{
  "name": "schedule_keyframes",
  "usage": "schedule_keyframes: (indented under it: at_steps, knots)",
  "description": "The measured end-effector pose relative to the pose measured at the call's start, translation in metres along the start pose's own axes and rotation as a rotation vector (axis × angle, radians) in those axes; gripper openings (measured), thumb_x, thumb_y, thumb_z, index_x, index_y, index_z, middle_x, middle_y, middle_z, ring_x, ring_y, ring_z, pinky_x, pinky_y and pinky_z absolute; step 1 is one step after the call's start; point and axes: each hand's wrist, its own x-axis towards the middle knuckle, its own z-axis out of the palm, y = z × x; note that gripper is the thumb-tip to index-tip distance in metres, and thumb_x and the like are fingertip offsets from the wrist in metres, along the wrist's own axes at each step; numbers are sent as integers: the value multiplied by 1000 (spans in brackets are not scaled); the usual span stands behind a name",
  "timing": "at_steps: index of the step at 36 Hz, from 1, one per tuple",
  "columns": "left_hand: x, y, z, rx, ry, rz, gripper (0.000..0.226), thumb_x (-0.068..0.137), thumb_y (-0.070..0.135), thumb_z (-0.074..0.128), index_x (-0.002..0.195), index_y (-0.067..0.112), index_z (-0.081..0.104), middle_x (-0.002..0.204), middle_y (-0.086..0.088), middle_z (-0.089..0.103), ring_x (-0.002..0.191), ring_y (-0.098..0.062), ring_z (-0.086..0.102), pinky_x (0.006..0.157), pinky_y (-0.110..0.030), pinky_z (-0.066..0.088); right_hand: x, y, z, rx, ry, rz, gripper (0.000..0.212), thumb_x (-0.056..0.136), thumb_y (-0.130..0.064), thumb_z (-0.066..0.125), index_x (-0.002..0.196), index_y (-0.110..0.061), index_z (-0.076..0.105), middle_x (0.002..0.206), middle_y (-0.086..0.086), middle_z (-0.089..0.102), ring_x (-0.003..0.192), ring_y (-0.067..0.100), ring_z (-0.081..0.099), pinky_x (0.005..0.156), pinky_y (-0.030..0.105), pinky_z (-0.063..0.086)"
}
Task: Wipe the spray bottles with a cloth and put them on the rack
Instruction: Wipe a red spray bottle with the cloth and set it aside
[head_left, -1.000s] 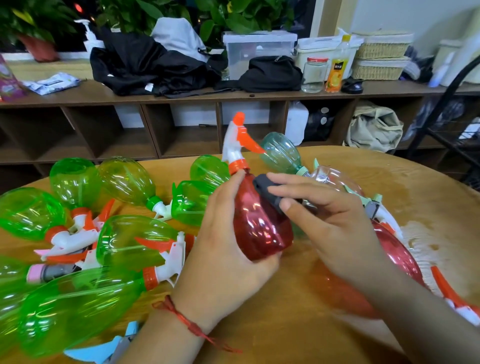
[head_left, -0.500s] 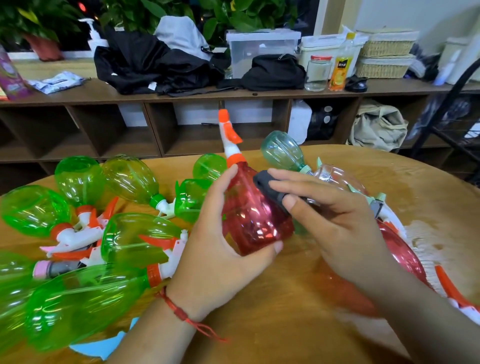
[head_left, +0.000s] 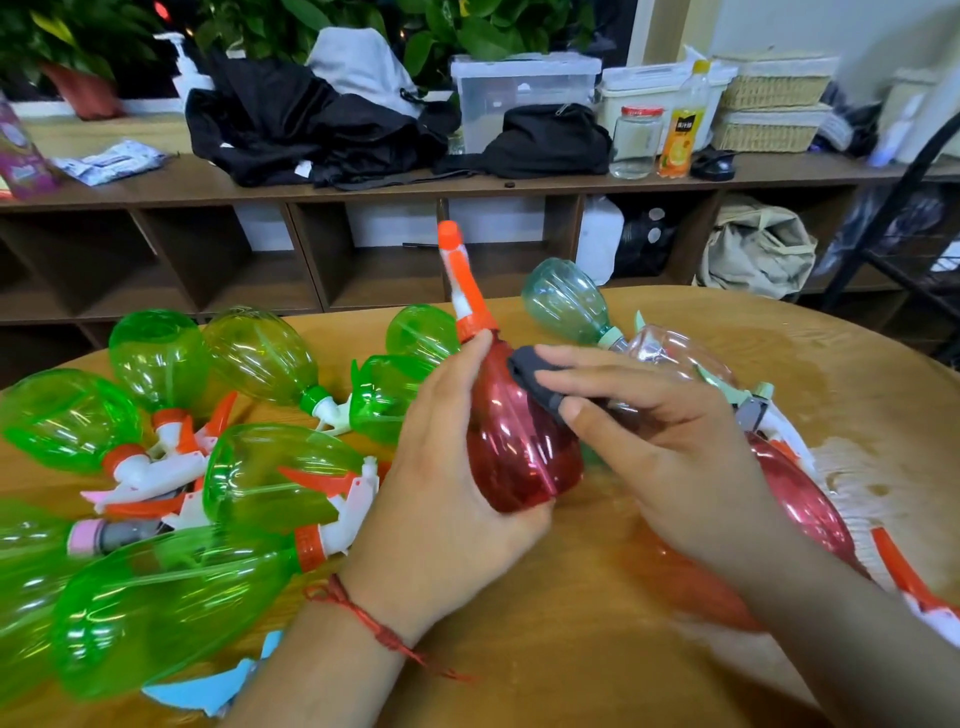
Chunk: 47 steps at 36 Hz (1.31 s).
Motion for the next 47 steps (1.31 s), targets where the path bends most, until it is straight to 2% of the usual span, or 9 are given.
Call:
schedule_keyframes:
  at_steps: [6,10,18,22,26,30,34,40,47]
  knots:
    - [5,-10,-6,-244,166,-177,113,68,38,99,160,41,33,149,13,56,131,-9,62,108,-39,55,-6,-5,6,-219,-60,-184,27,95,0,76,116,-17,81,134,-9,72,127,9,66,109,28,51]
    - [6,-9,-4,-413,160,-214,112,66,30,97,159,40,35,147,10,61,130,-12,66,108,-45,55,-5,-6,5,-207,-58,-195,26,94,-1,75,115,-16,81,133,-8,72,127,13,66,107,31,52]
    - [-2,5,-7,-495,-24,-93,111,73,9,98,161,30,35,157,9,51,145,-21,53,116,-50,49,3,-8,-5,288,2,82,29,96,-8,64,121,-14,79,132,0,74,132,19,65,107,37,55]
    - [-5,10,-7,-388,-114,-60,122,62,31,102,161,39,32,157,23,48,147,-8,49,118,-42,47,4,-8,-8,436,31,199,32,97,-10,60,124,-13,77,126,8,76,121,27,71,95,48,59]
    - [-3,10,-6,-156,-120,-9,123,64,52,99,162,48,26,157,29,41,148,-4,44,119,-35,45,4,-5,-9,339,59,154,29,99,-3,60,124,-9,75,126,8,76,124,28,70,107,52,53]
    - [-4,8,0,-44,-78,26,119,70,41,97,165,36,25,160,22,38,150,-6,41,121,-33,42,4,0,-7,176,56,100,30,99,6,64,121,-9,77,130,2,75,130,21,66,113,52,50]
    - [-3,5,4,-21,-17,-8,120,70,33,96,166,34,25,161,20,36,151,-1,37,122,-20,34,0,1,-1,42,33,20,28,96,5,69,116,-12,80,131,-4,74,130,15,65,112,44,52]
    - [2,-8,1,-237,105,-154,114,69,40,95,162,43,30,156,11,51,140,-15,57,112,-43,52,-4,-3,3,-190,-41,-179,30,94,6,74,117,-12,80,133,-5,73,127,13,67,109,38,53]
    - [3,-9,3,-376,158,-217,111,67,35,96,160,42,34,147,14,61,132,-13,64,108,-46,55,-4,-4,-2,-222,-76,-257,28,93,3,72,117,-11,80,133,-2,73,127,18,67,106,41,54]
